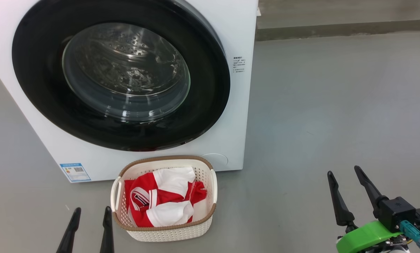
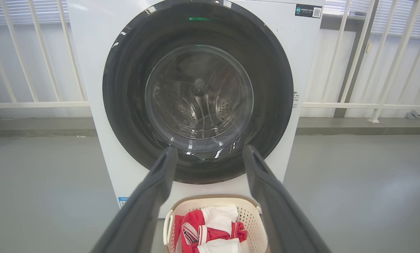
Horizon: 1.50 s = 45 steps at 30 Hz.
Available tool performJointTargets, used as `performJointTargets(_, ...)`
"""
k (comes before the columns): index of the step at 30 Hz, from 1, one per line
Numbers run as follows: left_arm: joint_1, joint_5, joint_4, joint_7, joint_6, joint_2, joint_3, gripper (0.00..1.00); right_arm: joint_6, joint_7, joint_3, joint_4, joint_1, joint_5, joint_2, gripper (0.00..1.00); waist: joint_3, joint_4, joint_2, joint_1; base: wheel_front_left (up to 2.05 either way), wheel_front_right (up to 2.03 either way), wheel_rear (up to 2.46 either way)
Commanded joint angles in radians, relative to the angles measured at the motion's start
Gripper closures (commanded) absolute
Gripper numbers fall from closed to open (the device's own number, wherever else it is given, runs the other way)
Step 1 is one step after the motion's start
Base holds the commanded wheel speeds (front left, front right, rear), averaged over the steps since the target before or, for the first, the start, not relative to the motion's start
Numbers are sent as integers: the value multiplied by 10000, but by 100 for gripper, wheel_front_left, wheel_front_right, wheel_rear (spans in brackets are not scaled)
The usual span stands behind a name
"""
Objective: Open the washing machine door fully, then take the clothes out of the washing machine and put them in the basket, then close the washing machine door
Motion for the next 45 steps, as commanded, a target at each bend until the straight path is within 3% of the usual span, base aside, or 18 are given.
performJointTargets(1,-194,-81,-213,-75,129,136,360,0,-38,-2,138,-182,-131,118,-76,0,-69,-11,0,0,0,0,0)
performJointTargets(26,-179,-340,-266,-23,176,314,347,0,-38,230,177,-85,-104,39,-76,0,-270,-73,0,0,0,0,0)
performJointTargets(27,-177,-364,-259,-17,151,314,324,100,-38,233,169,-95,-97,25,-76,100,-285,-62,0,0,0,0,0)
performJointTargets(34,239,-345,735,32,143,-138,-109,100,2,222,74,936,495,93,211,100,-278,-72,0,0,0,0,0)
performJointTargets(41,84,-1100,835,250,41,-165,-3,100,0,450,7,913,393,915,195,100,-252,-58,0,23,0,0,0)
performJointTargets(45,9,-1535,882,360,-18,-181,42,100,-2,547,4,875,361,1392,186,100,-206,-50,0,2,0,0,0)
